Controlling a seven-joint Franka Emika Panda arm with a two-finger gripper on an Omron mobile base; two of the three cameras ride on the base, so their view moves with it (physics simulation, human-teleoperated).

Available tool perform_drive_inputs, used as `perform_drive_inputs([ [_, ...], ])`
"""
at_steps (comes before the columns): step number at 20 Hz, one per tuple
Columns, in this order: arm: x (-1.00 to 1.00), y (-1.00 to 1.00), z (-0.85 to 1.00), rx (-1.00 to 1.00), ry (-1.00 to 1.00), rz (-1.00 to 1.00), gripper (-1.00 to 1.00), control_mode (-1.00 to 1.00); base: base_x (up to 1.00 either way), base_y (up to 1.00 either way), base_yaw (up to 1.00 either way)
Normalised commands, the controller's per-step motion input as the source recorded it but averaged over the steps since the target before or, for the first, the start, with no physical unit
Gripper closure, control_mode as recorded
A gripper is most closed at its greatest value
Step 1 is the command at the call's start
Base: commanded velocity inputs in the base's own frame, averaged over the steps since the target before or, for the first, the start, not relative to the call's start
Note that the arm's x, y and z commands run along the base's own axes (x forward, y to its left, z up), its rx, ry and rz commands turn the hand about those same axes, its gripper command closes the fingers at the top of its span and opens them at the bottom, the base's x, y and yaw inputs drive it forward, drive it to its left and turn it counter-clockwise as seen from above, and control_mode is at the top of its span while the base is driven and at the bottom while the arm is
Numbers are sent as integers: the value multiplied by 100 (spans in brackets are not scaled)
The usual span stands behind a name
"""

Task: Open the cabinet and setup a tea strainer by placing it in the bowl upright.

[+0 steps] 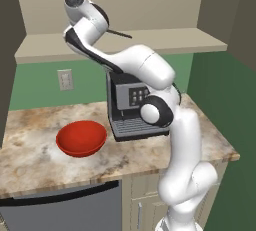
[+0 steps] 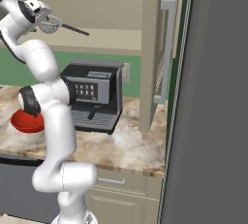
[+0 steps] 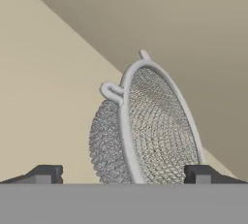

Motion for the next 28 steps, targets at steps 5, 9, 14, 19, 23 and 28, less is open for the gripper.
perform_drive_inputs([
  [5,33,3,0,-1,3,3,-100,-100,0,0,0],
  [9,34,0,0,-2,3,3,-100,-100,0,0,0],
  [14,13,6,0,-1,2,2,-100,-100,0,0,0],
  [19,0,7,0,0,5,0,-100,-100,0,0,0],
  [23,0,9,-1,0,5,0,100,-100,0,0,0],
  [28,0,12,0,0,1,0,100,-100,0,0,0],
])
